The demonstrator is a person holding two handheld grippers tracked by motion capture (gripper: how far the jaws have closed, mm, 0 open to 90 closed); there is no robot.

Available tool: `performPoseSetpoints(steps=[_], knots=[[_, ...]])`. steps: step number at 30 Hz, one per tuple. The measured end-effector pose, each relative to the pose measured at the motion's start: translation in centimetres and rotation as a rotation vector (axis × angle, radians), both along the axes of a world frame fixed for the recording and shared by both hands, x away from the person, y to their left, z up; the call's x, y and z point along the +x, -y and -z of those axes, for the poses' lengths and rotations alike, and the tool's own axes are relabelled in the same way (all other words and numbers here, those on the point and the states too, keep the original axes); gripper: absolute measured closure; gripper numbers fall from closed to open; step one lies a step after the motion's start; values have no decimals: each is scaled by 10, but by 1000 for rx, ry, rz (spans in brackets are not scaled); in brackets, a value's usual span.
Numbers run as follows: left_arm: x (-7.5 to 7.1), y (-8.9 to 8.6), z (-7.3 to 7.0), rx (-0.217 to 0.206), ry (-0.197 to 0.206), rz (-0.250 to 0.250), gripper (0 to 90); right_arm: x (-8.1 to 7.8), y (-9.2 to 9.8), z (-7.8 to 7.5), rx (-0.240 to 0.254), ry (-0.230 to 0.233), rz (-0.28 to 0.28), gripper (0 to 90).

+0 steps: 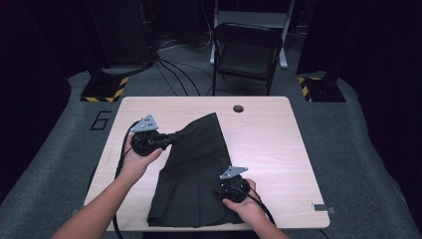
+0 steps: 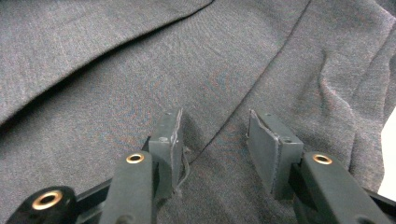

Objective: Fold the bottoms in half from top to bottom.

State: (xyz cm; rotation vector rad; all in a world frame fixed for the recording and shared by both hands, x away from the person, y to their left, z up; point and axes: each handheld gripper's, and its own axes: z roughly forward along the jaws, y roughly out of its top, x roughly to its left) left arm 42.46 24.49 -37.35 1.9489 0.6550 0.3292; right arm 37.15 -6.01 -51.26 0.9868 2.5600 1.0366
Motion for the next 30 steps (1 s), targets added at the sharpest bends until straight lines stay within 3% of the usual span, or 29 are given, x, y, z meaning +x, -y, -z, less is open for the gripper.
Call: performPoseSetpoints(steps=[12, 30], knots=[[-32, -13, 3, -17, 15, -3, 841, 0, 0, 0, -4, 0, 1, 551], [-78, -23, 15, -44, -4, 0, 842, 0, -1, 0, 8, -6, 21, 551]])
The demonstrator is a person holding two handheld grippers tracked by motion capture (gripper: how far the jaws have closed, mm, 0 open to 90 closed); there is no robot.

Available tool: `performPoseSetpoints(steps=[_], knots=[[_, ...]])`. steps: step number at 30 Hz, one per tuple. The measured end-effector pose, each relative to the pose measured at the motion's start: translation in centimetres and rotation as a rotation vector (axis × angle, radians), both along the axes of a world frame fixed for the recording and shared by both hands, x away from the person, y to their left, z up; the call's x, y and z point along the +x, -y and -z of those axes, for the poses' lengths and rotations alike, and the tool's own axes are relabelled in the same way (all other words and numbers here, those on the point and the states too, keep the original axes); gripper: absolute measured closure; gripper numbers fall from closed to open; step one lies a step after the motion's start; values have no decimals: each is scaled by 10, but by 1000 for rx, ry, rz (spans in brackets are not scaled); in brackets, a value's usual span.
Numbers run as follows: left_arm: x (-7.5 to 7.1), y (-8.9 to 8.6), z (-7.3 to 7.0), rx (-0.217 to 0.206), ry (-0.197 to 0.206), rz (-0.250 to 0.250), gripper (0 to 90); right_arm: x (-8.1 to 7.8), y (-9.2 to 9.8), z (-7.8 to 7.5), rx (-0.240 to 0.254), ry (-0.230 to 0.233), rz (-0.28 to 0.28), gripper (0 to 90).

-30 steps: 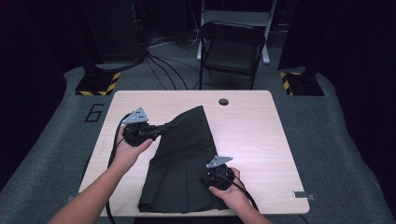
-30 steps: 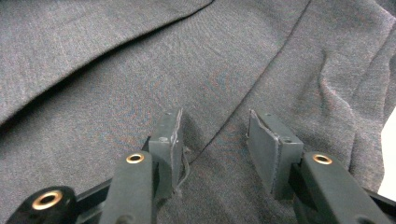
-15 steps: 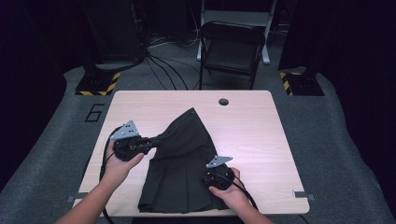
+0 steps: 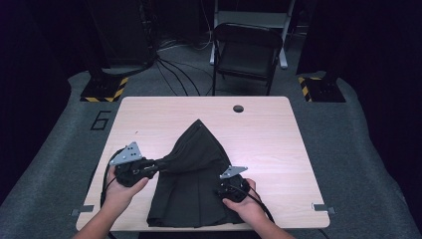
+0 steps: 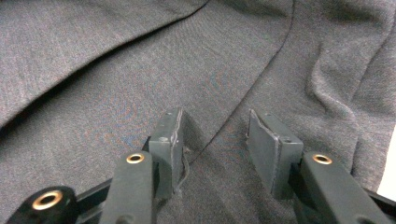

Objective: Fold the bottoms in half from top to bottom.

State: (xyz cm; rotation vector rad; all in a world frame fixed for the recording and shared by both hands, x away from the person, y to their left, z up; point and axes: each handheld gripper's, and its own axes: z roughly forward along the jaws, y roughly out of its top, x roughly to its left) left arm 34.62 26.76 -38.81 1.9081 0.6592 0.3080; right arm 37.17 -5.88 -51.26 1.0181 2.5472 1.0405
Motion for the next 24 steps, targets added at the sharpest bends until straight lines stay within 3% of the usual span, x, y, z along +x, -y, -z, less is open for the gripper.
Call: performPoseSetpoints(steps=[12, 24], knots=[[-28, -1, 12, 6, -5, 16, 842, 1, 1, -1, -13, -3, -12, 552], [-53, 1, 30, 30, -41, 42, 842, 1, 1, 0, -6, 7, -14, 551]])
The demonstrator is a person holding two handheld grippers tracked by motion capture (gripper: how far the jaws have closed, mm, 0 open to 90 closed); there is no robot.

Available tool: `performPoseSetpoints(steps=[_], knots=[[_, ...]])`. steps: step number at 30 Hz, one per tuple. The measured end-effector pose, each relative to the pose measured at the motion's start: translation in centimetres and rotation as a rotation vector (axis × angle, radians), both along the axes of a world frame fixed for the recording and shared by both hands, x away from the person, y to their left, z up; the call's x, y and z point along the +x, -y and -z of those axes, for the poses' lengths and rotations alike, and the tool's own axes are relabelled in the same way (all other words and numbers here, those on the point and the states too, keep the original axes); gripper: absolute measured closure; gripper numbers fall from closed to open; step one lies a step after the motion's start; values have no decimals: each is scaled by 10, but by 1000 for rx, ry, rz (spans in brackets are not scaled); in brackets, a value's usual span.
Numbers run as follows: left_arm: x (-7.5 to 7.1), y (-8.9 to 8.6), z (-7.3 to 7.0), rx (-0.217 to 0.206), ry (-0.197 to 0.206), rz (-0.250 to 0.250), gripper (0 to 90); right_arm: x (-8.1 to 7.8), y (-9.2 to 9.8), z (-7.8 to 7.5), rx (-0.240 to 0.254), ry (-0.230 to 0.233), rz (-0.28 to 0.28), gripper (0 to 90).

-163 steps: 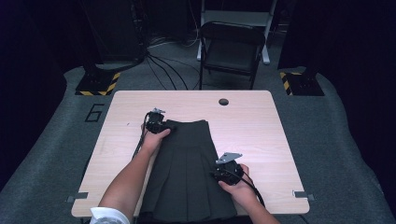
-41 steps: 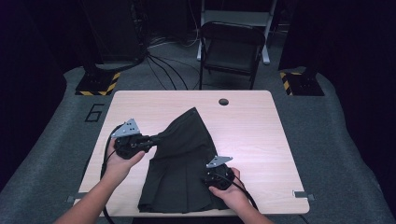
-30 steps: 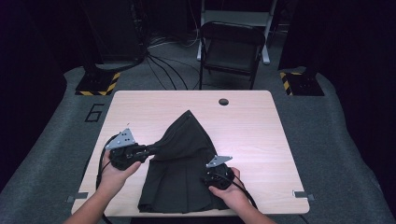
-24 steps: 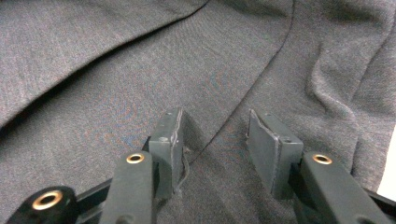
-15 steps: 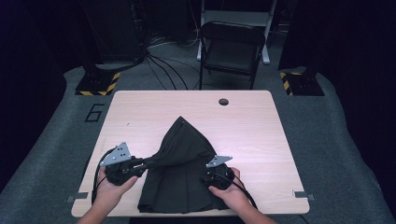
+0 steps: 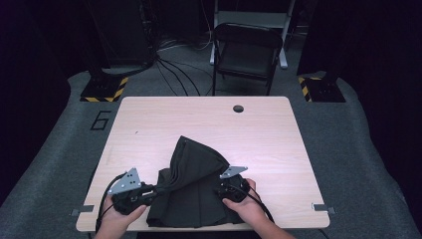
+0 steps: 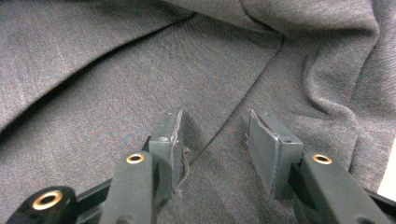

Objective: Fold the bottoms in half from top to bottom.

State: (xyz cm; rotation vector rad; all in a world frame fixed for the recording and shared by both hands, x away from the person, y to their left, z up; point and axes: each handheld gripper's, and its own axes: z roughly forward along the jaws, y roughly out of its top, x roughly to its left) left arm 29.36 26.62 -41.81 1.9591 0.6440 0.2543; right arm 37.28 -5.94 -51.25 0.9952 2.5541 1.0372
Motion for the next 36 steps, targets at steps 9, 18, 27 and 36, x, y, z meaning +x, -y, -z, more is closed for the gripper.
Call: performPoseSetpoints(steps=[9, 18, 27, 36], knots=[[-12, -2, 17, 19, -34, 4, 841, 0, 0, 0, 1, 0, -2, 552], [-18, -2, 35, 36, -74, 5, 841, 0, 1, 0, 5, -11, -2, 551], [-17, -4, 50, 52, -118, 0, 840, -1, 2, 1, 19, -23, 2, 551], [-20, 1, 61, 80, -156, 6, 823, 1, 3, -1, 6, -15, -6, 536]])
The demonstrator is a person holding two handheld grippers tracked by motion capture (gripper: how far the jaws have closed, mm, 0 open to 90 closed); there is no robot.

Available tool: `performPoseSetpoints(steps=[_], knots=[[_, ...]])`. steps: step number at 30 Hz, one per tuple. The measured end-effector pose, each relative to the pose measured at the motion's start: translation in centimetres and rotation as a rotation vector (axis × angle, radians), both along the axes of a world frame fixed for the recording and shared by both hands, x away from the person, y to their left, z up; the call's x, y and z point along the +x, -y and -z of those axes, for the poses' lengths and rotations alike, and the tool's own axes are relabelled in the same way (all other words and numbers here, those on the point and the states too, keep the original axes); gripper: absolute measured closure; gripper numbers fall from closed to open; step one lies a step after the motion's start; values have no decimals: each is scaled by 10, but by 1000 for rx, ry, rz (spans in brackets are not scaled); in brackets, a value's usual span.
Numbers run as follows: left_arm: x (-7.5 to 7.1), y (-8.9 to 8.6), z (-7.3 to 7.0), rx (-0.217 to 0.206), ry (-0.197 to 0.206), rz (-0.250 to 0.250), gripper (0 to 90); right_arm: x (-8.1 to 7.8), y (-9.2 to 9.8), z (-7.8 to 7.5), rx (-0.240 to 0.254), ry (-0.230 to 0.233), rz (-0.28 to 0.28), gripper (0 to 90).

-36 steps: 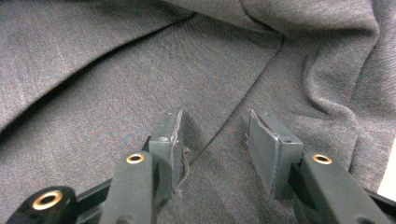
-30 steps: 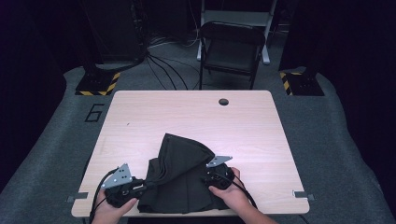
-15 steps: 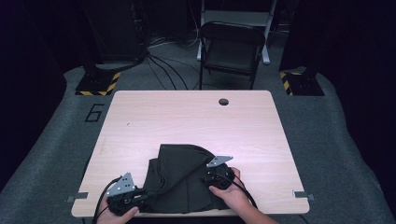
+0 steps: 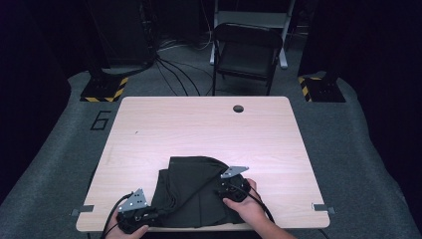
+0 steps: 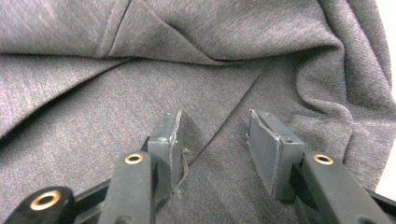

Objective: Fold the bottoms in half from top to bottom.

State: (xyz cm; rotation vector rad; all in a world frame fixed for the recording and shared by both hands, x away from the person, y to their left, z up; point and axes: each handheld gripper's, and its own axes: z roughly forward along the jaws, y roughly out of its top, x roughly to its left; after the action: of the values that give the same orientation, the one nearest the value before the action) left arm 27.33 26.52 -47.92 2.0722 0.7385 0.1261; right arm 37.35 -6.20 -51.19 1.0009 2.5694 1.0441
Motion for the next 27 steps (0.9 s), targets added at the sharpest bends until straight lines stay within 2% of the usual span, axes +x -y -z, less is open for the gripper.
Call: performPoseSetpoints(steps=[4, 6, 7, 8, 12, 13, 15, 17, 19, 20, 21, 25, 27], knots=[[1, -2, -1, -10, -5, 10, 725, 2, 0, -1, -2, -12, 3, 521], [0, -3, -2, -35, -20, -6, 697, 3, 0, 0, 7, -5, 6, 518], [1, -5, -4, -35, -9, -16, 649, 3, 0, 0, 5, -9, 3, 516], [0, -6, -5, -41, -2, -30, 649, 3, 0, 0, 5, -9, 3, 516], [-1, -12, -11, -68, 3, -60, 542, 2, 1, 0, 9, -8, -4, 516], [-2, -14, -12, -75, 4, -68, 525, 1, 1, 2, 25, 1, 11, 516], [-1, -17, -17, -90, 15, -88, 504, 1, 2, 1, 10, -8, 0, 515], [1, -19, -22, -99, 21, -103, 496, 1, 1, 1, 15, -7, 8, 515], [6, -20, -27, -97, 26, -116, 480, 1, 1, 1, 15, -5, 6, 515], [13, -20, -31, -78, 25, -135, 468, 0, 2, 1, 16, -3, 9, 515], [13, -20, -31, -78, 25, -135, 463, 0, 2, 1, 16, -3, 9, 515], [31, -19, -36, -59, 9, -152, 434, 1, 2, 1, 12, -1, 5, 513], [39, -17, -37, -55, 27, -165, 416, 1, 2, 1, 13, 1, 7, 511]])
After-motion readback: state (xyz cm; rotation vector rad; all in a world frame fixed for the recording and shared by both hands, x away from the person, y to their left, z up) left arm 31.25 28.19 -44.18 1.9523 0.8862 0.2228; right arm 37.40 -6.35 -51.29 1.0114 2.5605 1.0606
